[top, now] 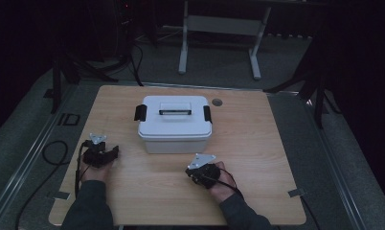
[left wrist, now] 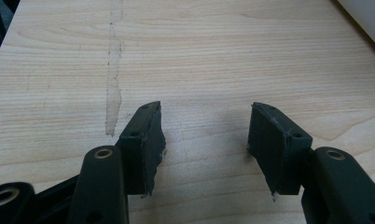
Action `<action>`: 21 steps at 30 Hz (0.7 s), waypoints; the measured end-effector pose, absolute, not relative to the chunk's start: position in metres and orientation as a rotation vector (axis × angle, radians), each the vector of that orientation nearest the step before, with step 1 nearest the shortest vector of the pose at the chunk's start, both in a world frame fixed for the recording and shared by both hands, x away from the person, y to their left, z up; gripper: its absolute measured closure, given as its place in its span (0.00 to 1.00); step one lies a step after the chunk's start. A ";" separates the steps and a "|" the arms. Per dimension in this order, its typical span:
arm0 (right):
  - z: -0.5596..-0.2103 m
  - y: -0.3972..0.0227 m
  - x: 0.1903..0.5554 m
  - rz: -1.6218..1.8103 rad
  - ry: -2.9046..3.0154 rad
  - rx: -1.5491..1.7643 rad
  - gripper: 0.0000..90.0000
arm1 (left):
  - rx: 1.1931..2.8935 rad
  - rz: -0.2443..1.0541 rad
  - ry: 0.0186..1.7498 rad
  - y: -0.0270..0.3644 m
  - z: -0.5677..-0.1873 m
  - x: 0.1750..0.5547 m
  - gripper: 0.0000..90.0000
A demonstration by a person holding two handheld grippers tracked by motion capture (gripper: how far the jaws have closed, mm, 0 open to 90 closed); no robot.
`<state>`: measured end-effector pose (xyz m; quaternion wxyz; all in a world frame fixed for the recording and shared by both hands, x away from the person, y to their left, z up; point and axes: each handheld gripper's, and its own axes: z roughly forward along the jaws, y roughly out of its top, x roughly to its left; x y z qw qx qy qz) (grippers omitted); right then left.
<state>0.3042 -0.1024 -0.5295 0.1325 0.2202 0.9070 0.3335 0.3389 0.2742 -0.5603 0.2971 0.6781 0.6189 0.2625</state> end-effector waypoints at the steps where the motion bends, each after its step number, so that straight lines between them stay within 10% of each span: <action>1: -0.529 -0.106 0.304 0.964 2.628 0.647 0.98 | 1.803 0.698 1.645 0.274 -0.560 0.339 0.50; 21: -0.524 -0.162 0.295 0.947 2.576 0.740 0.97 | 1.808 0.698 1.643 0.273 -0.561 0.339 0.50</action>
